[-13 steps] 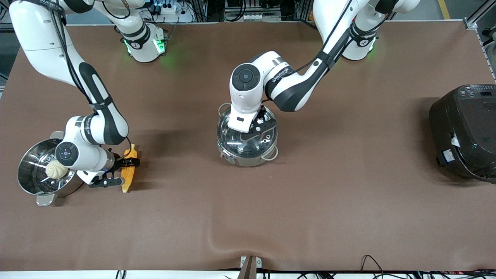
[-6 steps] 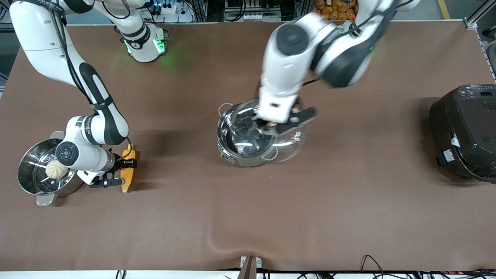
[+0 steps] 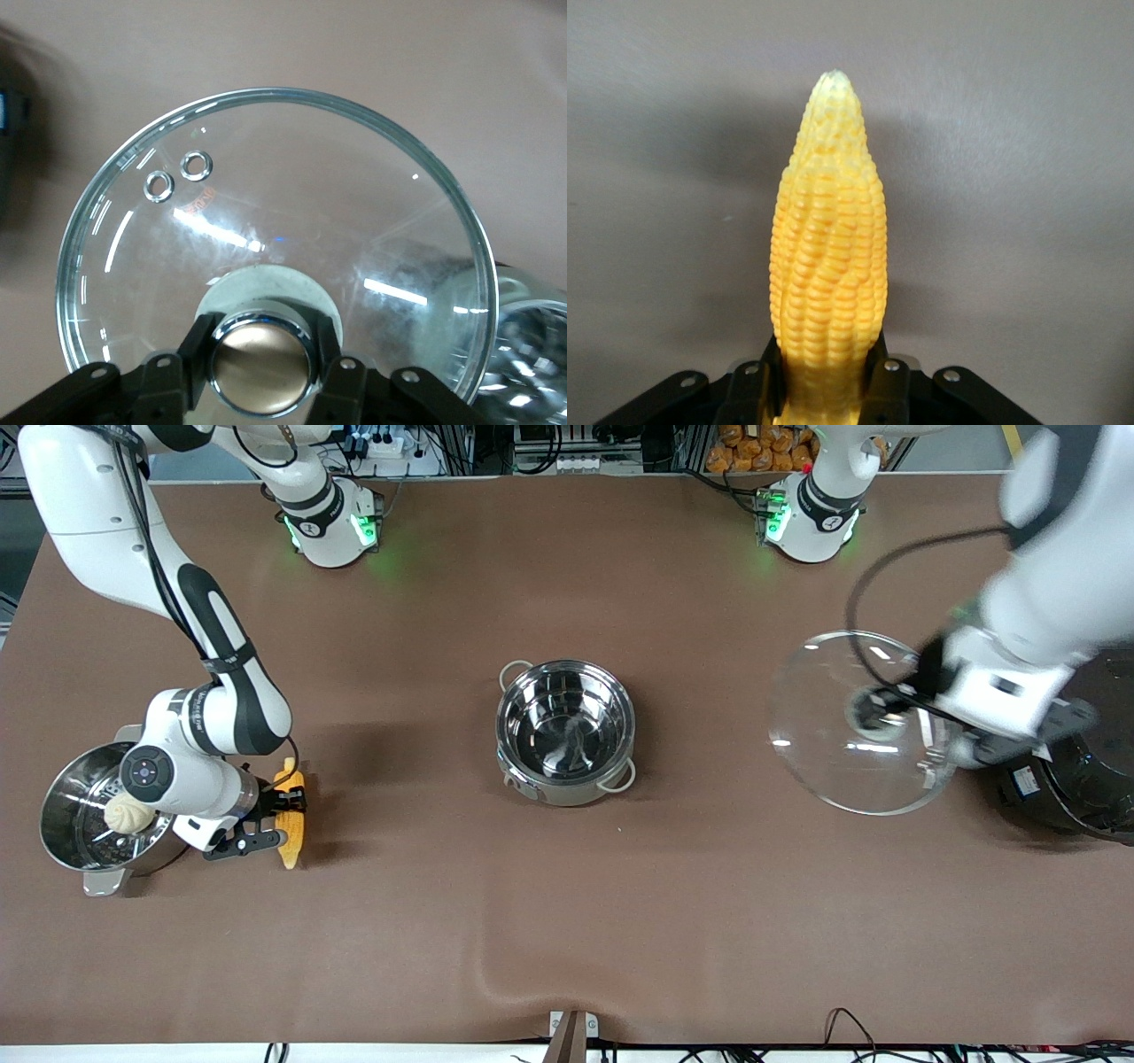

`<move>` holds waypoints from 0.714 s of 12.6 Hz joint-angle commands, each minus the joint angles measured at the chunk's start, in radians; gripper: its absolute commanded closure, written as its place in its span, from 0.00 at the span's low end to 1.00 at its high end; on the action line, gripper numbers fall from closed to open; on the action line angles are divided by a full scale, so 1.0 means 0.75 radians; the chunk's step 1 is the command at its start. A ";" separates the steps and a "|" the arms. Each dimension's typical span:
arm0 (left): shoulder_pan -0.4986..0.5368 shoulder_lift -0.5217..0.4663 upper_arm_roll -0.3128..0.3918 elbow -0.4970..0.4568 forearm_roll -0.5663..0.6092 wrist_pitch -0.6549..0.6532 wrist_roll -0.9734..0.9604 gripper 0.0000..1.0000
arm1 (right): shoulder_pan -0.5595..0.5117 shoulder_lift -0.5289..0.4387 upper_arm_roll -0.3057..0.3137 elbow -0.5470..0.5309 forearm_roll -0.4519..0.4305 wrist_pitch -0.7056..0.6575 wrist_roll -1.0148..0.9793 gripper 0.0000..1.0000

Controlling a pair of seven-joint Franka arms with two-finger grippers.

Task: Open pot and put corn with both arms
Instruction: 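Lift the glass lid off the pot with the left gripper, then carry the corn over the open pot with the right gripper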

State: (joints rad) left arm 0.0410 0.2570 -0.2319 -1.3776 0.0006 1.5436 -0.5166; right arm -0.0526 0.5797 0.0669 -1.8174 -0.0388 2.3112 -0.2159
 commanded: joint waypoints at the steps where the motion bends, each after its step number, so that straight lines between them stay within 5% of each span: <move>1: 0.113 0.082 -0.020 -0.075 -0.013 0.071 0.091 1.00 | 0.074 -0.134 0.015 -0.005 0.011 -0.120 -0.027 1.00; 9: 0.201 0.015 -0.024 -0.883 0.097 0.937 0.182 1.00 | 0.630 -0.253 0.013 0.206 0.009 -0.349 0.042 1.00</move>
State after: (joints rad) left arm 0.1810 0.3416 -0.2436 -1.8981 0.0210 2.1378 -0.3902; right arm 0.3211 0.3903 0.0927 -1.7114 -0.0302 2.0768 -0.1907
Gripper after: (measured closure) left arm 0.493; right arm 0.634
